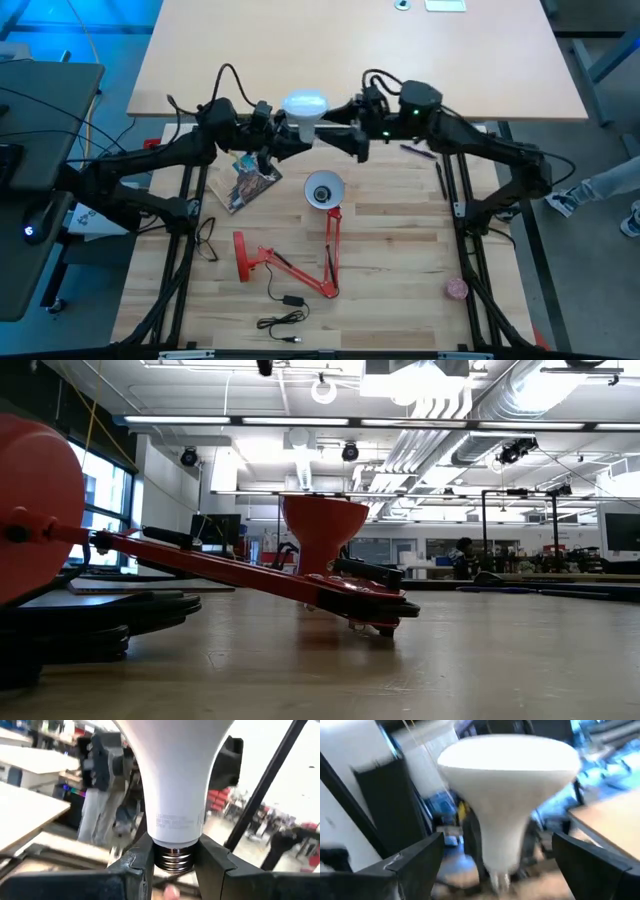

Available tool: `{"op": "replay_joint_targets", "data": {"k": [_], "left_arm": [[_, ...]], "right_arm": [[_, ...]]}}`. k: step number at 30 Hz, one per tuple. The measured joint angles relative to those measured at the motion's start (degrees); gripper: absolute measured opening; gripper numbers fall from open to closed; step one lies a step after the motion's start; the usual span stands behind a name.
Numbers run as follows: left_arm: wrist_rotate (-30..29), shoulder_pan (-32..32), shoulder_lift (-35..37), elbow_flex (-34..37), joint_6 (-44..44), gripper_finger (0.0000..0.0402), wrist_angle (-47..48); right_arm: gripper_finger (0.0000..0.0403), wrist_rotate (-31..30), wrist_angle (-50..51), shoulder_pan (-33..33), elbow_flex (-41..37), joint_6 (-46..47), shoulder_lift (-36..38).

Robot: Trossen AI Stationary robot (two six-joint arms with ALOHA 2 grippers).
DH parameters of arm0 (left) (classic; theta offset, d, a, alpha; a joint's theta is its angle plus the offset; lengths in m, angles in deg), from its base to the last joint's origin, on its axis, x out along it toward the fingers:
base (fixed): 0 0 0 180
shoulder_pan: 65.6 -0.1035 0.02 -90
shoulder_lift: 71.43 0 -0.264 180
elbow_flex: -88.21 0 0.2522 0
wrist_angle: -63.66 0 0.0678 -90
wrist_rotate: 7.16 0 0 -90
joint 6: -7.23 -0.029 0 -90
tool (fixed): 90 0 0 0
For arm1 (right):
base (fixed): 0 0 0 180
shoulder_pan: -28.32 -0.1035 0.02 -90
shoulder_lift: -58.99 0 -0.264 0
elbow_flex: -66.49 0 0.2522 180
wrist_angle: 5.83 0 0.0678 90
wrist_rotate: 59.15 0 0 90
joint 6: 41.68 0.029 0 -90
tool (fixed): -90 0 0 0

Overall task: Screw lightbulb
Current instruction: Insert the lightbulb into the red lamp

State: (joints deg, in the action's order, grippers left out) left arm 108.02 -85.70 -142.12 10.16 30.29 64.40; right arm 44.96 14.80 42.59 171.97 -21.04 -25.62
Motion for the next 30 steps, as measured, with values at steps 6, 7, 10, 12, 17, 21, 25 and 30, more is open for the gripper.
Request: {"op": "replay_joint_targets", "data": {"k": [6,7,10,12,17,21,25,30], "left_arm": [[-0.18,-0.17,2.57,0.00,-10.30,0.0090,17.69],[-0.21,-0.15,2.62,0.00,-11.34,0.0090,19.40],[-0.50,-0.17,2.64,0.00,-13.16,0.0090,21.11],[-1.46,-0.01,2.75,0.00,-15.15,0.0090,21.10],[-5.37,0.50,2.72,0.00,-22.02,0.0090,23.57],[-6.63,0.82,2.69,0.00,-23.78,0.0090,25.64],[-6.87,1.63,2.69,0.00,-23.82,0.0090,25.67],[-7.65,2.54,2.69,0.00,-23.28,0.0090,25.80]], "right_arm": [[0.0361,-4.94,12.06,1.96,0.02,-11.16,6.17],[0.0361,-5.60,12.50,1.91,0.02,-13.22,6.84],[0.0362,-9.23,10.86,1.72,0.02,-13.33,8.40],[0.0362,-10.71,9.38,1.82,0.04,-8.90,8.97],[0.0362,-11.13,7.53,2.09,0.04,-6.03,9.26],[0.0362,-11.74,5.24,2.30,0.05,-4.35,9.33],[0.0362,-9.62,5.54,2.07,0.07,-8.86,9.30],[0.0365,-15.75,9.40,2.01,0.07,-8.59,9.30]]}}
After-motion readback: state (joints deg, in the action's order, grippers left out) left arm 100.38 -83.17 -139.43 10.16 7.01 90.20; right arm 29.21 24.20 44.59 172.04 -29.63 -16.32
